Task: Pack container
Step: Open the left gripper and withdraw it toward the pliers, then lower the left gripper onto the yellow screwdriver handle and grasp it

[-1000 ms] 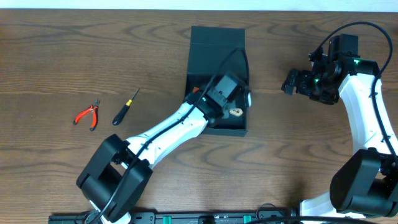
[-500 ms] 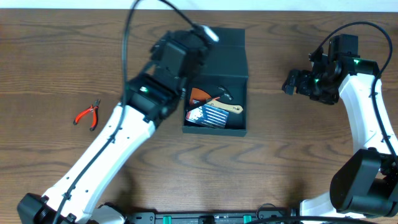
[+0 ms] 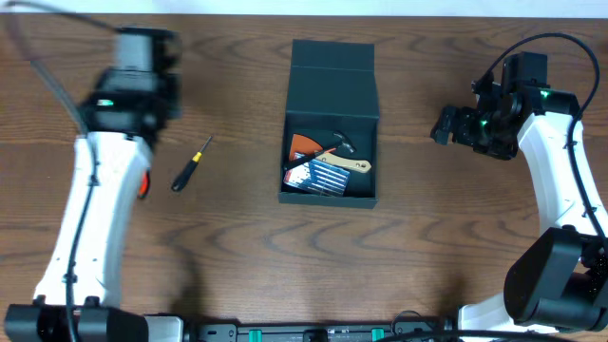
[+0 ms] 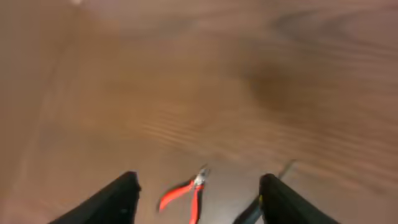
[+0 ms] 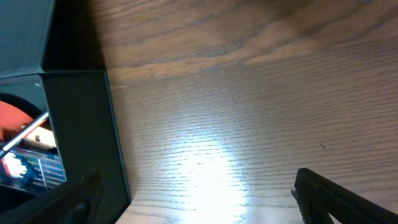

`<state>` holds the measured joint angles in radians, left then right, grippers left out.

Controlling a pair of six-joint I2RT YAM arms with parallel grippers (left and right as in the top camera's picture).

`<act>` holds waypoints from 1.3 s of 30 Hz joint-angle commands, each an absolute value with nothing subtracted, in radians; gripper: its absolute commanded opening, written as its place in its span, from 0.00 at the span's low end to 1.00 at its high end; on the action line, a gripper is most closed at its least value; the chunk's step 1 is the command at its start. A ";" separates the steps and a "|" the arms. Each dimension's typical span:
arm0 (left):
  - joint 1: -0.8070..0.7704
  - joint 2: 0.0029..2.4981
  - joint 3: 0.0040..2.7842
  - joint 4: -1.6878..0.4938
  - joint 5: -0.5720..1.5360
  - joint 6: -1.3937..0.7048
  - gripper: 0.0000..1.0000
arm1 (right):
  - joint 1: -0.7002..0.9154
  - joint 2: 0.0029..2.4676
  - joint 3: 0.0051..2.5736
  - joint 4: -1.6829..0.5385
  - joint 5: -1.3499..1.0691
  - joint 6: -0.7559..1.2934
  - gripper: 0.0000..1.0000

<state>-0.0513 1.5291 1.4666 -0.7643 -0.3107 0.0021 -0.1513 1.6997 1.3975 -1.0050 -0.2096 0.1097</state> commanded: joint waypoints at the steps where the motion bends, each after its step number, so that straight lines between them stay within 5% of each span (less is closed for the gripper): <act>1: 0.050 1.569 1.457 -0.798 -0.141 -0.115 0.57 | -0.156 1.704 1.399 -1.001 -0.210 0.096 0.99; 9: 0.082 1.796 1.457 -0.987 -0.031 0.289 0.65 | -0.156 1.704 1.399 -0.995 -0.210 0.096 0.99; 39: -0.012 2.105 1.449 -1.053 -0.036 0.478 0.52 | -0.156 1.704 1.399 -0.986 -0.200 0.096 0.99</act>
<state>-0.0151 2.0800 1.4570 -1.0531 -0.0326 0.4614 -0.1513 1.7000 1.3975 -0.9871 -0.2092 0.1097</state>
